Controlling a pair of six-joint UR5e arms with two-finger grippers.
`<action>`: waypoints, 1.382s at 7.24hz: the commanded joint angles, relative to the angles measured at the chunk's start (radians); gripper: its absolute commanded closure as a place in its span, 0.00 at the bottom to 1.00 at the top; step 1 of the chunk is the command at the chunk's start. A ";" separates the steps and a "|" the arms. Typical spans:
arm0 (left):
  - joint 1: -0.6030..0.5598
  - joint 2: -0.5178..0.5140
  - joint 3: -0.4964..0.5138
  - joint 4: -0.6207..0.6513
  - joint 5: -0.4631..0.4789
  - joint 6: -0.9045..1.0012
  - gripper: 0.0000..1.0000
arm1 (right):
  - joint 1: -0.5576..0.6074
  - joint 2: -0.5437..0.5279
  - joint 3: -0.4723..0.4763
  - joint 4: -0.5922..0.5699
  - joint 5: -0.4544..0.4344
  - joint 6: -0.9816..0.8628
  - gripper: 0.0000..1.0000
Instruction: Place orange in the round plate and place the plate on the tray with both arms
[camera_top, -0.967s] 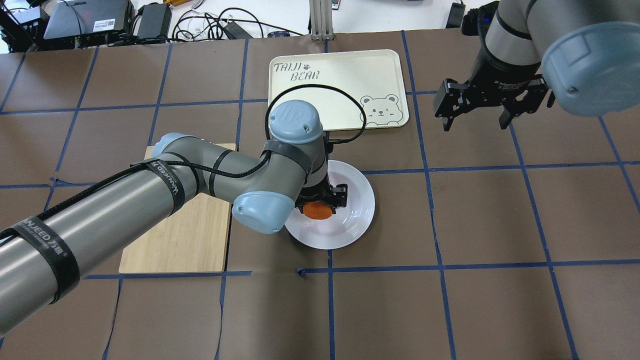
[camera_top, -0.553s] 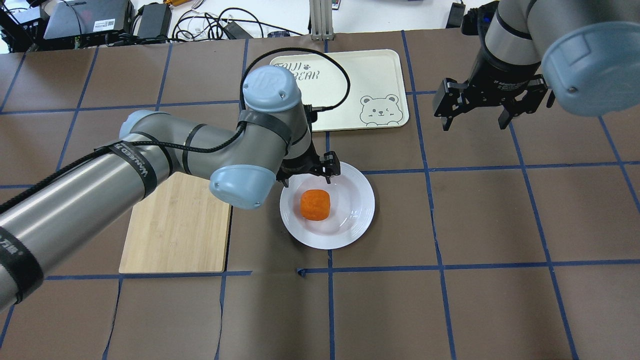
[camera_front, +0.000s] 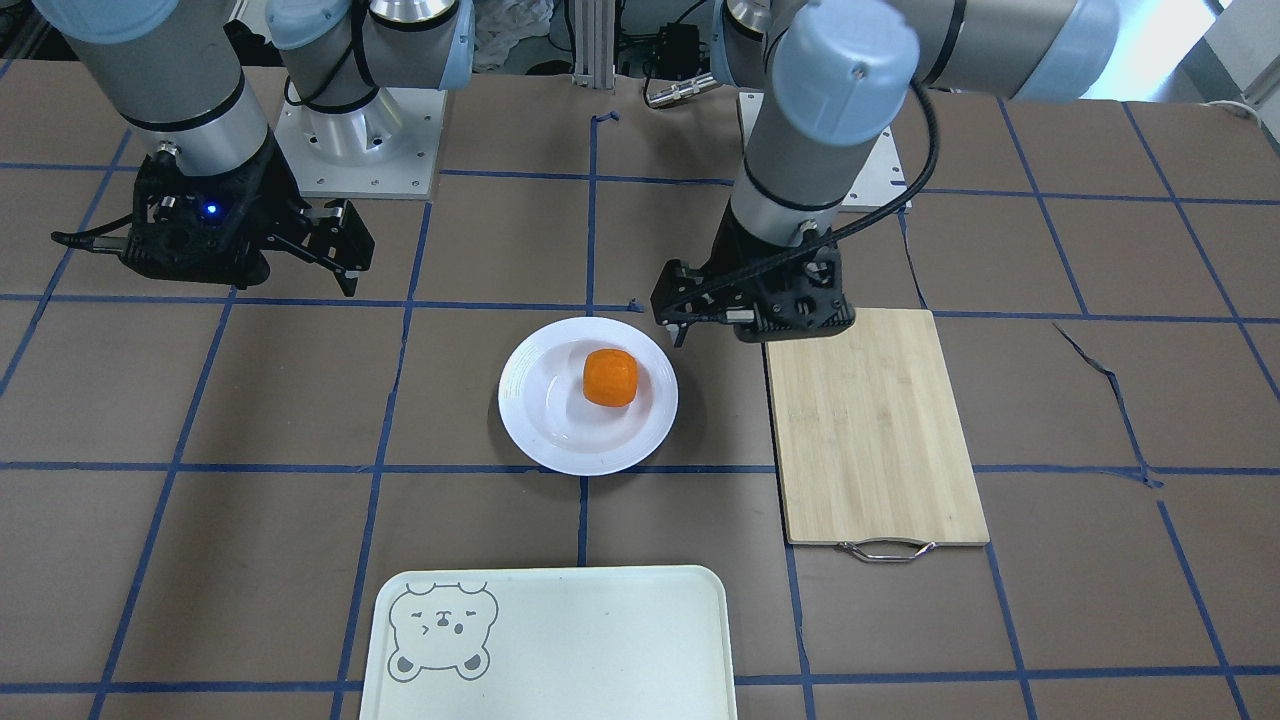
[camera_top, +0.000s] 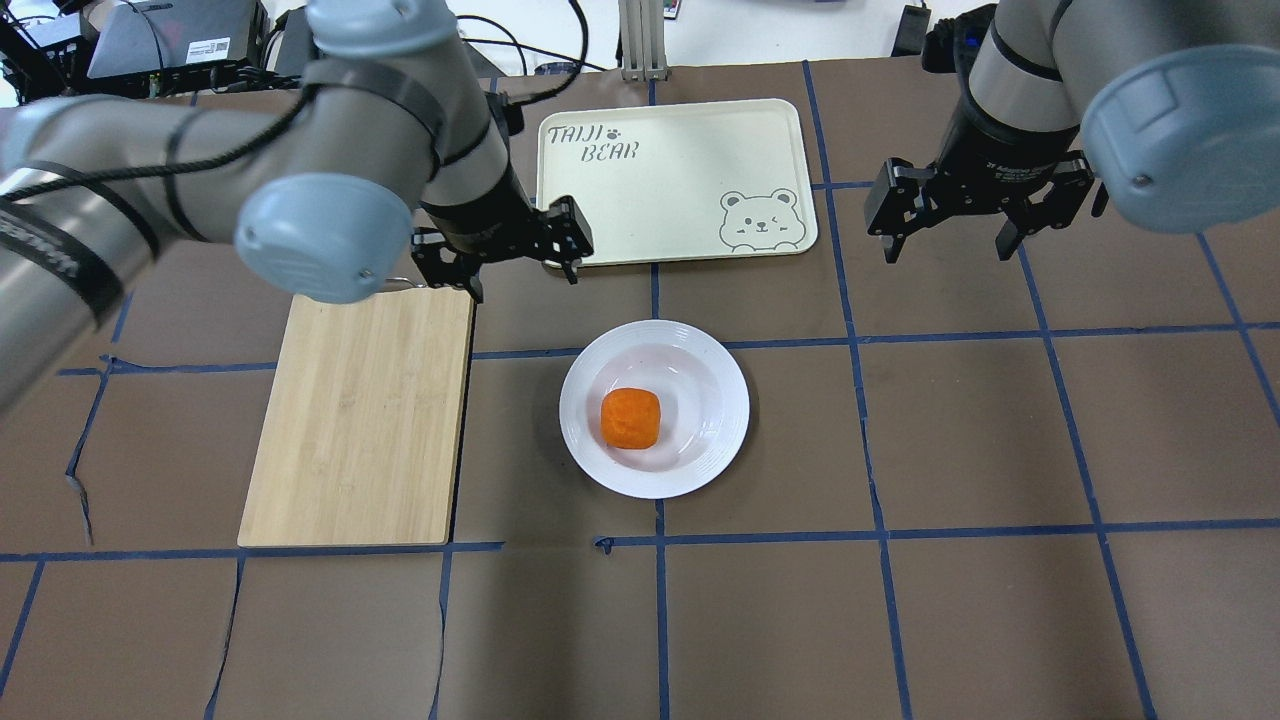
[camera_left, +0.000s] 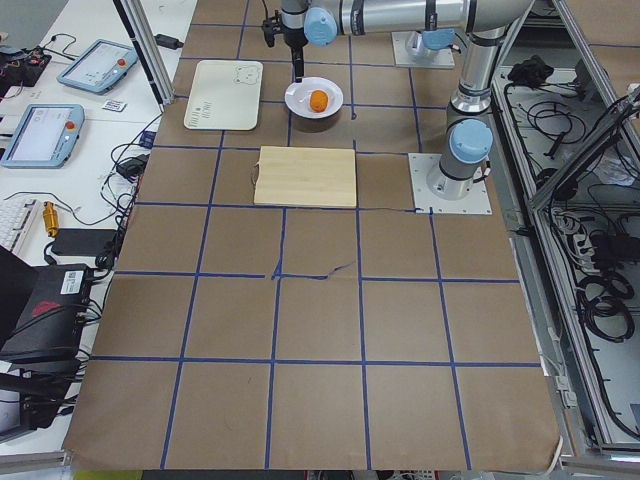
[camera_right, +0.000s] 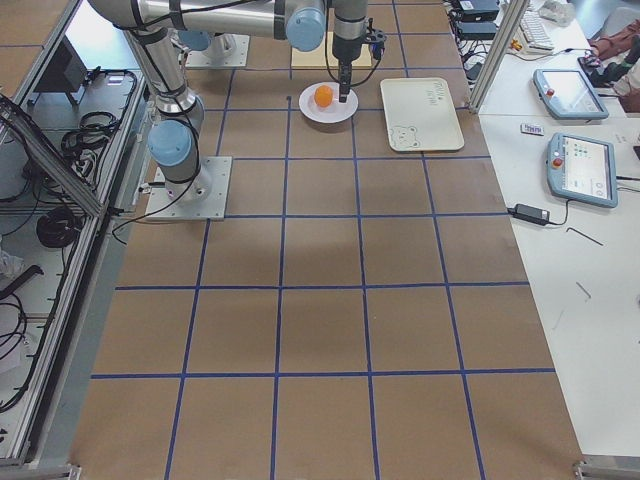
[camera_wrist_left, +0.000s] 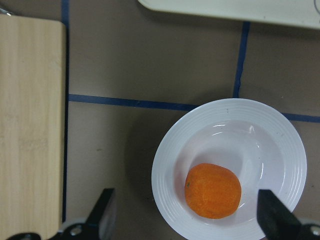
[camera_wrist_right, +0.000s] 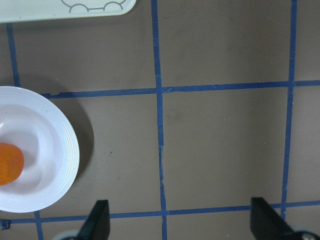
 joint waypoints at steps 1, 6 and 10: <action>0.005 0.071 0.063 -0.067 0.066 -0.006 0.00 | 0.001 0.024 0.008 -0.037 0.002 0.004 0.00; 0.083 0.081 0.094 -0.062 0.111 0.094 0.00 | 0.004 0.080 0.136 -0.279 -0.002 0.004 0.00; 0.085 0.081 0.103 -0.070 0.106 0.099 0.00 | 0.005 0.105 0.273 -0.292 0.193 0.007 0.00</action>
